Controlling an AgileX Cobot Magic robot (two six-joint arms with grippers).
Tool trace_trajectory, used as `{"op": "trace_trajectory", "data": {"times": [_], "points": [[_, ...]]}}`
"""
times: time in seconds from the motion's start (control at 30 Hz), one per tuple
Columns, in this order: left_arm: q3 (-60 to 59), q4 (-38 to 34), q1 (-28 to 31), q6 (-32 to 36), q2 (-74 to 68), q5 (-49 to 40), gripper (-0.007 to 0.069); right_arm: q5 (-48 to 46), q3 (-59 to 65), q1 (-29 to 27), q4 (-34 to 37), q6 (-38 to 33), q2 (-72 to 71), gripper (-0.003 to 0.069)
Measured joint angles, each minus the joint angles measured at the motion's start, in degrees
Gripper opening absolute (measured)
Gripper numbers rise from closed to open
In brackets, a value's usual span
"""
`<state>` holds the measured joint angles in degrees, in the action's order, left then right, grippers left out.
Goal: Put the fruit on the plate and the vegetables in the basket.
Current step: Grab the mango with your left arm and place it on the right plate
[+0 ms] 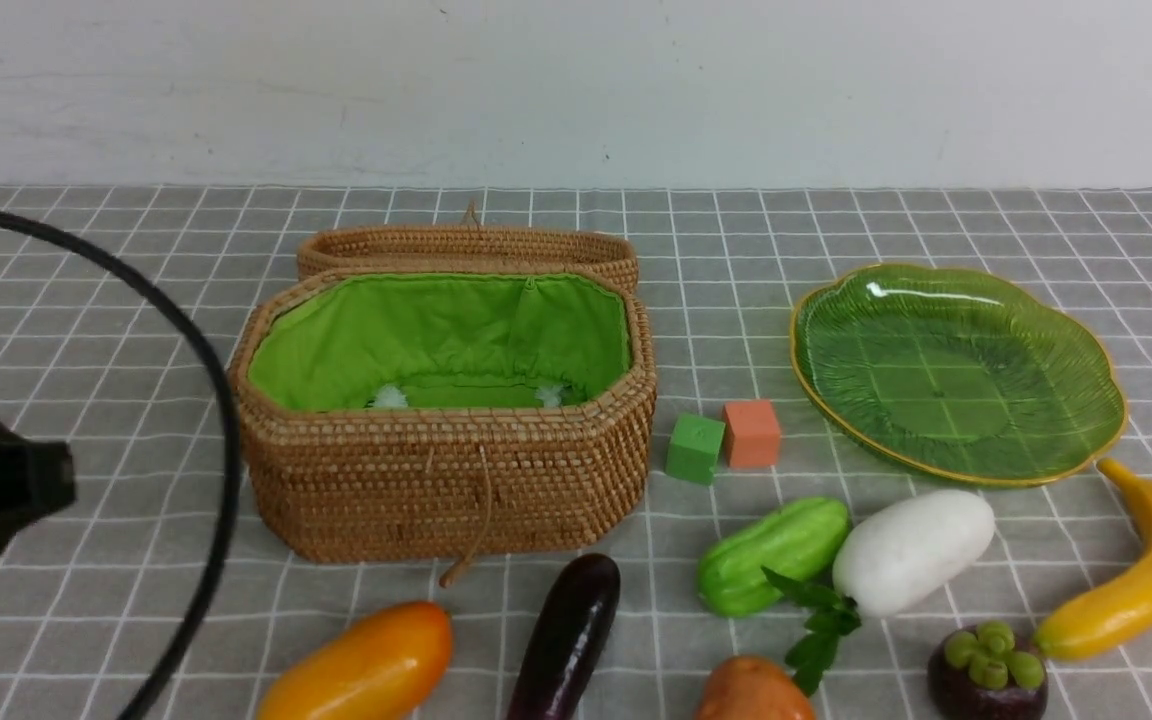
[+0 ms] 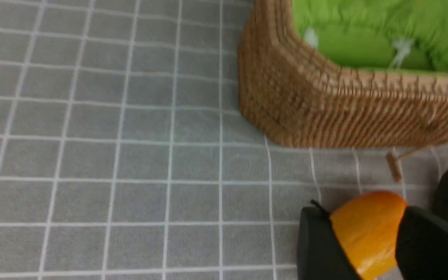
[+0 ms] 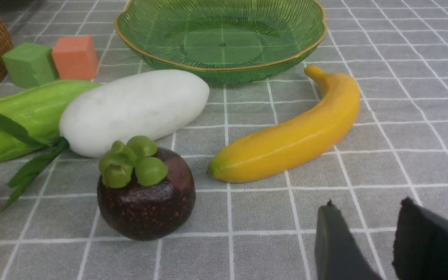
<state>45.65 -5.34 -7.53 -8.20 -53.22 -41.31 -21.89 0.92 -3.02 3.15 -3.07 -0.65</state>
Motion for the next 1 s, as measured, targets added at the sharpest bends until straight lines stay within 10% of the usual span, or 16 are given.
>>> {"op": "trace_trajectory", "data": {"times": [0.37, 1.0], "points": [[5.1, 8.4, -17.6, 7.0, -20.3, -1.2, 0.0663, 0.0, 0.0, 0.0, 0.0, 0.0, 0.0, 0.0242], [7.6, 10.4, -21.9, 8.9, -42.1, 0.9, 0.0503, 0.0, 0.0, 0.0, 0.0, 0.0, 0.0, 0.0242]]}}
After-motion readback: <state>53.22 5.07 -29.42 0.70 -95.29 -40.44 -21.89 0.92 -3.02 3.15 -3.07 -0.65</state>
